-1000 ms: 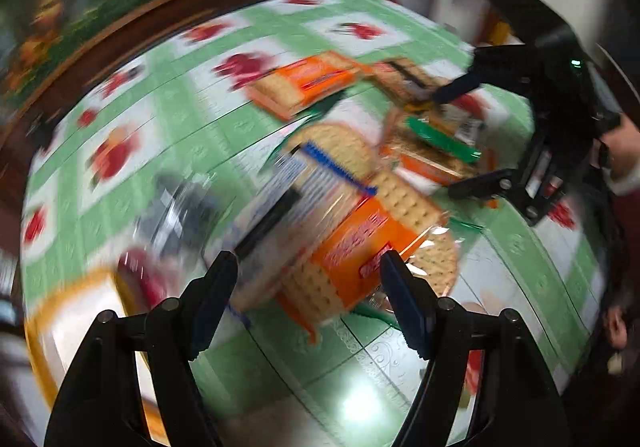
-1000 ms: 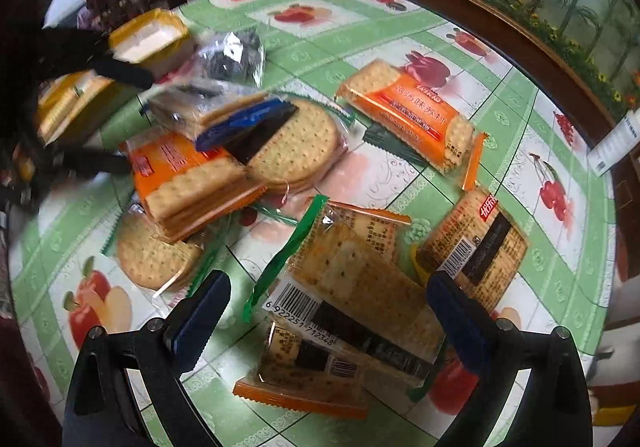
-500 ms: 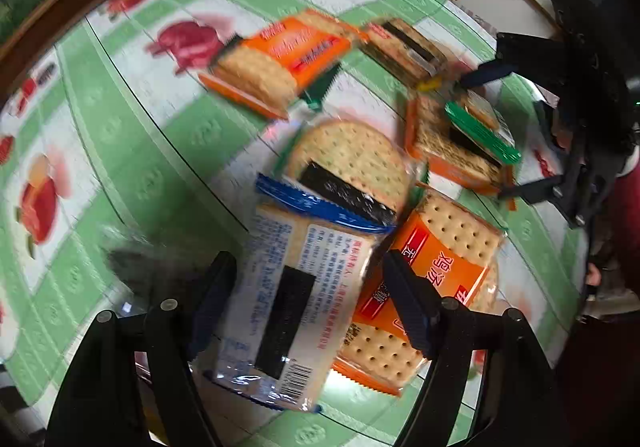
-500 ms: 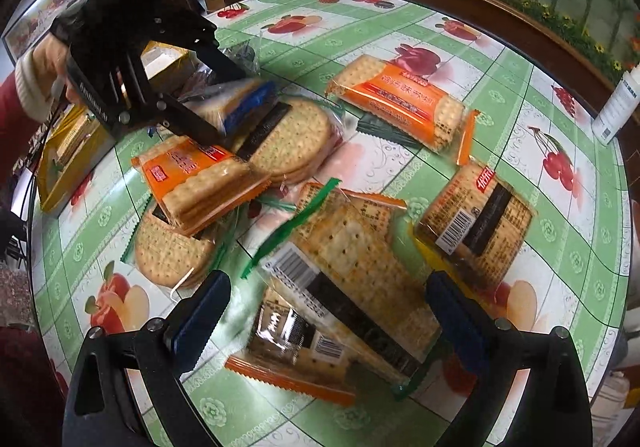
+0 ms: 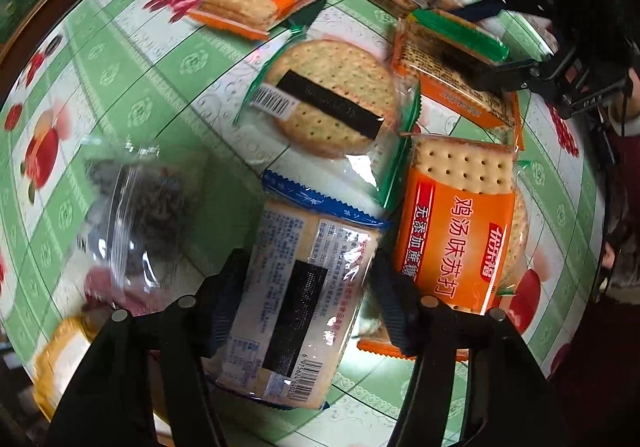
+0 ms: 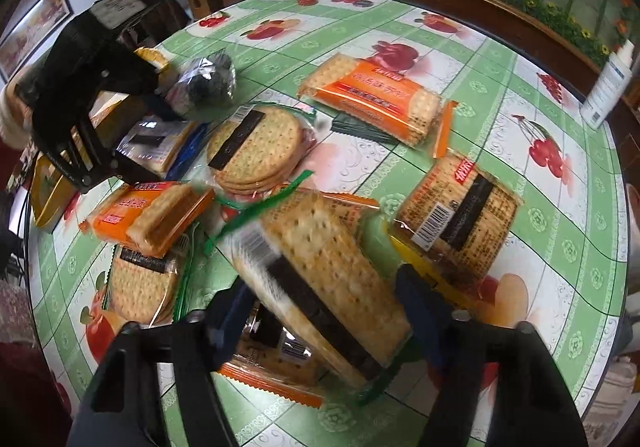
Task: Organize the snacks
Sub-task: 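Grasp blue-topped cracker pack with left tool while right tool grasps long cracker roll, then carry both packs to the white box and open both tools inside it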
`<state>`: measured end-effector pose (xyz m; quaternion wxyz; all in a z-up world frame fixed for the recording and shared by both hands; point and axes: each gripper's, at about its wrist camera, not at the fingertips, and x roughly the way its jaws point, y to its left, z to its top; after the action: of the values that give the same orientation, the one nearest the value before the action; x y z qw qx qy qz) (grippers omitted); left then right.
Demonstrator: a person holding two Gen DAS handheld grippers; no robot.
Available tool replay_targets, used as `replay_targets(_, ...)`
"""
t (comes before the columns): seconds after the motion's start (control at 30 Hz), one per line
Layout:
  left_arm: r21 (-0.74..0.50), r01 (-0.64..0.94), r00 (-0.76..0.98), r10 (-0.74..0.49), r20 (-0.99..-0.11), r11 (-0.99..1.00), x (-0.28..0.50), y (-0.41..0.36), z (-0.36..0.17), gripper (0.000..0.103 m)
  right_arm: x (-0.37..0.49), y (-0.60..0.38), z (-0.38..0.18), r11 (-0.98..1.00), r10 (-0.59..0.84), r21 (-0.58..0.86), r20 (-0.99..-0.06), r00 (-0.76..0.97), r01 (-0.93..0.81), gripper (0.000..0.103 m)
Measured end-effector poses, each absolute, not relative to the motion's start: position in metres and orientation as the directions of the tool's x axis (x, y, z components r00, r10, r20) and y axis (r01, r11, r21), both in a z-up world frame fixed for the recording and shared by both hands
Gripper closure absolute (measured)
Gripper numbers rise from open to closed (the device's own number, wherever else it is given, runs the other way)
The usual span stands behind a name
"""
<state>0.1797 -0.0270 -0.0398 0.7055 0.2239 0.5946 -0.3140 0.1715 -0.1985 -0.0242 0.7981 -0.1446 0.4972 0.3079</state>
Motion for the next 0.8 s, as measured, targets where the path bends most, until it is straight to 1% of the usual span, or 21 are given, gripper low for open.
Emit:
replay_targets(0.07,-0.046,0.691,0.116,-0.173,-0.978,0.722,0.177,-0.026,-0.040,0.044,0.171,-0.200,-0.024,0.771,0.359,0.090,-0.879,0.314,-0.630,0.042)
replay_targets(0.13,-0.044,0.661,0.135,-0.177,-0.975,0.749,0.176,-0.024,-0.040,0.044,0.169,-0.201,-0.022,0.774,0.367,0.100,-0.876,0.314,-0.625,0.051)
replay_targets(0.27,-0.053,0.606,0.177,-0.200,-0.964,0.794,0.168,-0.001,-0.033,0.044,0.167,-0.201,-0.022,0.788,0.352,0.088,-0.877,0.327,-0.610,0.052)
replay_targets(0.5,-0.119,0.491,0.285,-0.288,-0.914,0.863,0.161,0.034,-0.006,0.045,0.155,-0.206,-0.011,0.816,0.352,0.089,-0.860,0.368,-0.572,0.055)
replay_targets(0.53,-0.131,0.479,0.299,-0.302,-0.905,0.868,0.159,0.038,-0.001,0.046,0.152,-0.206,-0.009,0.819,0.350,0.085,-0.858,0.377,-0.567,0.072)
replay_targets(0.6,-0.164,0.449,0.330,-0.334,-0.883,0.878,0.149,0.046,0.009,0.046,0.146,-0.209,-0.001,0.833,0.348,0.084,-0.848,0.400,-0.547,0.083)
replay_targets(0.7,-0.179,0.401,0.368,-0.337,-0.866,0.898,0.147,0.048,0.015,0.047,0.139,-0.212,0.008,0.845,0.363,0.105,-0.832,0.419,-0.524,0.083)
replay_targets(0.8,-0.200,0.361,0.402,-0.345,-0.848,0.911,0.139,0.047,0.015,0.047,0.133,-0.209,0.007,0.846,0.360,0.104,-0.836,0.415,-0.523,0.083)
